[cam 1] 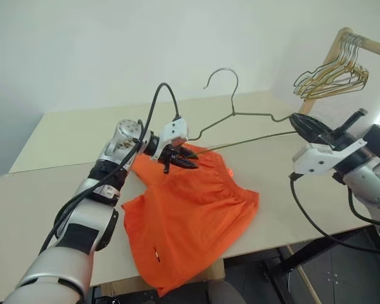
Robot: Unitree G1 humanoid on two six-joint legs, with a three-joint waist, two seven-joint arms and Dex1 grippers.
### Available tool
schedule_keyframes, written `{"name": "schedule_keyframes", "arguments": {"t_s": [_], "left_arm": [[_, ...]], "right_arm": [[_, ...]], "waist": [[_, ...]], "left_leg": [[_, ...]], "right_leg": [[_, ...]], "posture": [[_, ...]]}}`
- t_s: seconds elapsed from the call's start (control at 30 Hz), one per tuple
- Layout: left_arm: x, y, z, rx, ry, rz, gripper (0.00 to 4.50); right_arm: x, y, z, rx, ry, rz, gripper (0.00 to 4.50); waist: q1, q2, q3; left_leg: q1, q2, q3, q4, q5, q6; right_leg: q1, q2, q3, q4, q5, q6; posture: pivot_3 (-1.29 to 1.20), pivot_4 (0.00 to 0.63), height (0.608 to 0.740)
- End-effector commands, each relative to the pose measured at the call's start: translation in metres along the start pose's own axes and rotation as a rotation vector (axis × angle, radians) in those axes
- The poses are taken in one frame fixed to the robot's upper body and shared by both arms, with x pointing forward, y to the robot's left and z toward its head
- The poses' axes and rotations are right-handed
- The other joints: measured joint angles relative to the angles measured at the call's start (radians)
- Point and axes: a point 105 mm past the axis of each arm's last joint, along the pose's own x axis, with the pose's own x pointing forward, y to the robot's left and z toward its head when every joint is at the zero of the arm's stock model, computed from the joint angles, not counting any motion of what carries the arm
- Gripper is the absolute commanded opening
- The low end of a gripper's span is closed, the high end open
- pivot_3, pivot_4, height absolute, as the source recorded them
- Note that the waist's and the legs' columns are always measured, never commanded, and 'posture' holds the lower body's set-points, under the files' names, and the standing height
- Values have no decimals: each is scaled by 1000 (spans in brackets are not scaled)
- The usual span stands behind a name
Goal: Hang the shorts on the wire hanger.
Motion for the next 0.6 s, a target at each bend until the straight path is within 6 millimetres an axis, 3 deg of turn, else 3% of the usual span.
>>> {"name": "schedule_keyframes", "arguments": {"t_s": [0.03, 0.07, 0.2, 0.3, 0.43, 0.6], "left_arm": [[-8, 7, 16, 59, -22, 31, 299], [-9, 8, 16, 59, -23, 35, 24], [-12, 13, 18, 65, -24, 71, 24], [-15, 15, 18, 66, -24, 84, 0], [-19, 17, 13, 69, -1, 100, 0], [-33, 19, -1, 107, 84, 132, 0]], "right_arm": [[1, -23, 4, -27, -15, -74, 0], [1, -23, 4, -27, -14, -74, 0], [-1, -18, 4, -16, -16, -48, 0], [-5, -9, 9, 18, -49, 13, 762], [-16, 14, 18, 49, -91, 189, 2157], [-24, 19, 21, 104, -100, 266, 3613]], "waist": [[0, 0, 0], [0, 0, 0], [0, 0, 0], [0, 0, 0], [0, 0, 0], [-4, 0, 0]], "left_leg": [[0, 0, 0, 0, 0, 0], [0, 0, 0, 0, 0, 0], [0, 0, 0, 0, 0, 0], [0, 0, 0, 0, 0, 0], [0, 0, 0, 0, 0, 0], [1, 0, 0, 0, 0, 0]], "right_leg": [[0, 0, 0, 0, 0, 0], [0, 0, 0, 0, 0, 0], [0, 0, 0, 0, 0, 0], [0, 0, 0, 0, 0, 0], [0, 0, 0, 0, 0, 0], [1, 0, 0, 1, 0, 0]], "posture": [[-260, 0, 740], [-260, 0, 740], [-256, 0, 740], [-255, 0, 740], [-254, 0, 740], [-249, 0, 740]]}}
